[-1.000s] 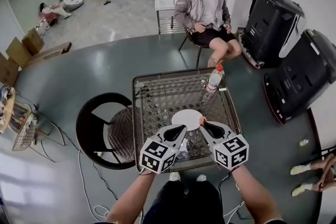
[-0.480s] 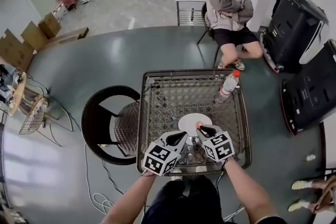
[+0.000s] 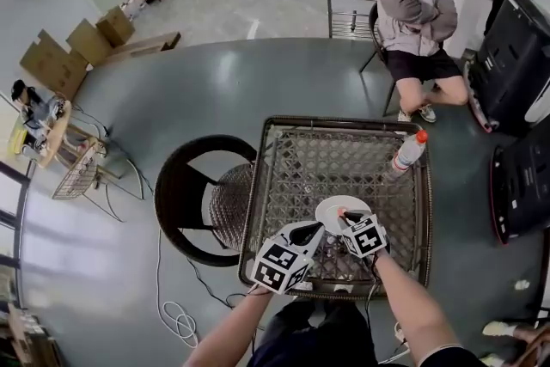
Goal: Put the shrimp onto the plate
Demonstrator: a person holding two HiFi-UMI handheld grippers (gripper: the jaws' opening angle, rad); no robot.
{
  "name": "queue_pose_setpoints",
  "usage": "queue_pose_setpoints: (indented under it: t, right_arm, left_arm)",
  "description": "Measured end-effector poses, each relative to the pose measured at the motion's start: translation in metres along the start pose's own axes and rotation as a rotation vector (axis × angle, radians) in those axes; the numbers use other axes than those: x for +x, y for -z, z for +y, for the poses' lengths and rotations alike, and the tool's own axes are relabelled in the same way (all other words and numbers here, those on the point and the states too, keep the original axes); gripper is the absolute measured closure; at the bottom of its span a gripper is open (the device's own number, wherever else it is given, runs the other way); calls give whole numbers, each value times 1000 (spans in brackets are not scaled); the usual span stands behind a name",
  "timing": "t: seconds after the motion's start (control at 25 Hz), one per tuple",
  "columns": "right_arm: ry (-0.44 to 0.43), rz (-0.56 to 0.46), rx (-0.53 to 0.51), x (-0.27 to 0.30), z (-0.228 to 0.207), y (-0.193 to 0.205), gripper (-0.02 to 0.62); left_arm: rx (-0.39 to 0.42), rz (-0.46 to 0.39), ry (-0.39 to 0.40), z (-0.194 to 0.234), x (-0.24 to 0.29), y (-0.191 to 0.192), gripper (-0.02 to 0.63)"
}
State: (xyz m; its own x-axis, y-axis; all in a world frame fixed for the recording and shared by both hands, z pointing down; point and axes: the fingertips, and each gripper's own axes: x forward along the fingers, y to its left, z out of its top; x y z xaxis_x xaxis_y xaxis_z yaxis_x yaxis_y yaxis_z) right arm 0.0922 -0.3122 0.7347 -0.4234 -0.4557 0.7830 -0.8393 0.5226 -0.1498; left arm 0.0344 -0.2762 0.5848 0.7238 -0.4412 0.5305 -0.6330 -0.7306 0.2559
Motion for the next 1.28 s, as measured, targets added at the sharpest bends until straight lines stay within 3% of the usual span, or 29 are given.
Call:
queue_pose_setpoints:
  t: [0.36, 0.56, 0.8, 1.0, 1.16, 1.28]
  right_arm:
    - [-13, 130, -95, 27, 3, 18, 532]
    - [-16, 149, -149, 33, 2, 15, 532]
    - [-32, 170, -92, 32, 2, 19, 532]
    - [-66, 101, -77, 14, 8, 7, 512]
    - [-86, -64, 10, -35, 16, -21, 512]
    - [-95, -163, -5, -72, 26, -44, 515]
  left_arm:
    - [-51, 8, -32, 1, 1, 8, 597]
    - [-65, 17, -35, -3, -1, 14, 597]
    - [-49, 30, -17, -10, -3, 13, 598]
    - [-41, 19, -12, -7, -8, 5, 598]
    - [-50, -6, 11, -13, -19, -4, 598]
    - [-52, -36, 33, -18, -24, -11, 598]
